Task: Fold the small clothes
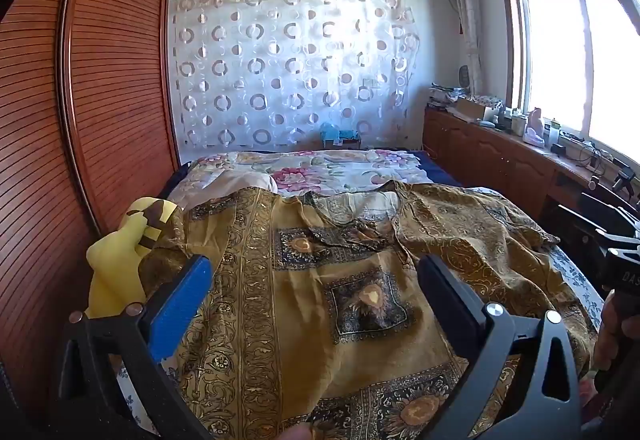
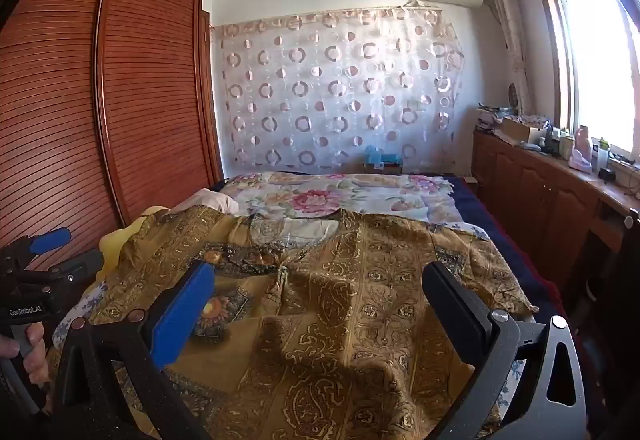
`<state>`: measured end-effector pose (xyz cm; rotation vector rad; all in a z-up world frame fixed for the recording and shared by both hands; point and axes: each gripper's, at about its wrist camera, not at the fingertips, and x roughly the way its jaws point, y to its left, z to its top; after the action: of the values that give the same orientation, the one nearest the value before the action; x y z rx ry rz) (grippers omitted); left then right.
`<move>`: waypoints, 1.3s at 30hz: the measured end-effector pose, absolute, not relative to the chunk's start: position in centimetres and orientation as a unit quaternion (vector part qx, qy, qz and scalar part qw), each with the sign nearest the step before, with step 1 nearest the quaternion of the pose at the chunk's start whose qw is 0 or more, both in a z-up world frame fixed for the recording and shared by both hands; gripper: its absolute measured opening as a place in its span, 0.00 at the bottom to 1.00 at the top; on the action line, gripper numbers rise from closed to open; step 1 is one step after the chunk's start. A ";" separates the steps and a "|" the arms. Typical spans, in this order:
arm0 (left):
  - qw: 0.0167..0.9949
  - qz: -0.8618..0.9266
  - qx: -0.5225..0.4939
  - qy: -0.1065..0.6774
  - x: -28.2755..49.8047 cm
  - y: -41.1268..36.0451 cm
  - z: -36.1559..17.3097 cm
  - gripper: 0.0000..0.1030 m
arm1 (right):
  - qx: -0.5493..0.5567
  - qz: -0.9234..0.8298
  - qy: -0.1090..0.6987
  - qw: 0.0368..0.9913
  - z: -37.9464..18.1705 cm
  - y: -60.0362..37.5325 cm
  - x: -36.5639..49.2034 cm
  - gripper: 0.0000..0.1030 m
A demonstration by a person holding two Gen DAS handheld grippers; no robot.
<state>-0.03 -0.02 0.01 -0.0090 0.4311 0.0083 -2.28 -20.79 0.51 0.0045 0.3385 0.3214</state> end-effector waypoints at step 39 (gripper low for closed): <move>0.979 -0.001 -0.002 0.203 -1.3 -0.5 1.7 1.00 | 0.005 0.157 0.171 0.973 0.4 -20.9 -2.5 1.00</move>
<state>-1.25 -0.54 1.66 -0.0049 0.4098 -0.0012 -2.49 -20.93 0.43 0.0097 0.3448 0.3165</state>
